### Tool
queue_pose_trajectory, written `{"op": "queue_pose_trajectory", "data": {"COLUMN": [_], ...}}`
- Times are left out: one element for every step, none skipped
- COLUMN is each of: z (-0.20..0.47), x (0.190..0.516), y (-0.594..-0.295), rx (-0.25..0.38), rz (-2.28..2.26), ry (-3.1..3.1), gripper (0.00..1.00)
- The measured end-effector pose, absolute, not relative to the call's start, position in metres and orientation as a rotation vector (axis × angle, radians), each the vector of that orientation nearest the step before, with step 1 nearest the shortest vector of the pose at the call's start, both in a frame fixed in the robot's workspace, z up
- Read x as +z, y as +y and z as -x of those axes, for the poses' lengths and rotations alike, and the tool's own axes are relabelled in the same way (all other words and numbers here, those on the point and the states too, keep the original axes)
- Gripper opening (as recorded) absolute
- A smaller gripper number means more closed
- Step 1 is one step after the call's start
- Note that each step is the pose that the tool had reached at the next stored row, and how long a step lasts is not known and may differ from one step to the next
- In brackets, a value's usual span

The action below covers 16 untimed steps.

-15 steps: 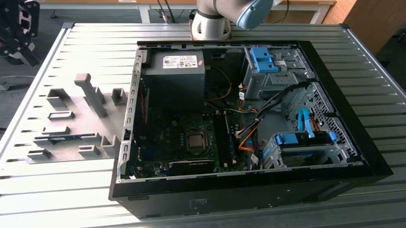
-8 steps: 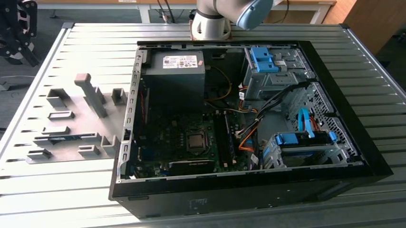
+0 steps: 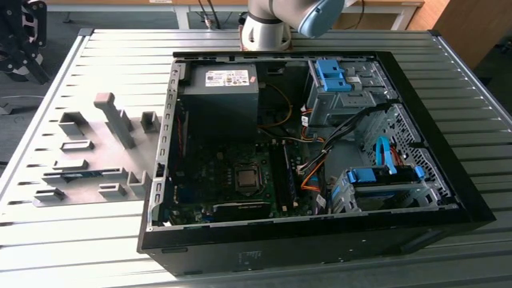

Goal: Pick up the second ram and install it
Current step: 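Pick up the second ram and move it above second insertion slot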

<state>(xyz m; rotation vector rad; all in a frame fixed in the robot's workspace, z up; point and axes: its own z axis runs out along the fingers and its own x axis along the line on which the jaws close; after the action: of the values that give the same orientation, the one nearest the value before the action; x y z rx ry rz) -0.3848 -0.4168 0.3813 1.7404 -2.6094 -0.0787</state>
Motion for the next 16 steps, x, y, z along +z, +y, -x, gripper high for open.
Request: {"op": "queue_pose_trajectory", "data": {"z": [0.3848, 0.3848, 0.3848, 0.3848, 0.3848, 0.3848, 0.3849, 0.3849, 0.3849, 0.3849, 0.385, 0.3851, 0.3853, 0.3858, 0.3863, 0.3868], "x": [0.3813, 0.3813, 0.3813, 0.3813, 0.3813, 0.3813, 0.3812, 0.3811, 0.3809, 0.3807, 0.3806, 0.3805, 0.3804, 0.3804, 0.3804, 0.3803], "y": [-0.4168, -0.4168, -0.4168, -0.4168, -0.4168, -0.4169, -0.4171, -0.4171, -0.4171, -0.4172, -0.4172, -0.4173, -0.418, -0.4189, -0.42, -0.4213], "rx": [-0.079, -0.079, -0.079, -0.079, -0.079, -0.079, -0.079, -0.079, -0.078, -0.078, -0.078, -0.078, -0.078, -0.078, -0.078, -0.078], "rz": [-1.74, -1.74, -1.74, -1.74, -1.741, -1.741, -1.75, -1.768, -1.788, -1.807, -1.823, -1.836, -1.845, -1.849, -1.852, -1.855], "ry": [-2.609, -2.609, -2.609, -2.609, -2.609, -2.609, -2.603, -2.59, -2.576, -2.562, -2.55, -2.54, -2.534, -2.531, -2.529, -2.527], "gripper": [0.11, 0.11, 0.11, 0.11, 0.11, 0.11, 0.11, 0.11, 0.11, 0.11, 0.11, 0.11, 0.11, 0.11, 0.11, 0.11]}}
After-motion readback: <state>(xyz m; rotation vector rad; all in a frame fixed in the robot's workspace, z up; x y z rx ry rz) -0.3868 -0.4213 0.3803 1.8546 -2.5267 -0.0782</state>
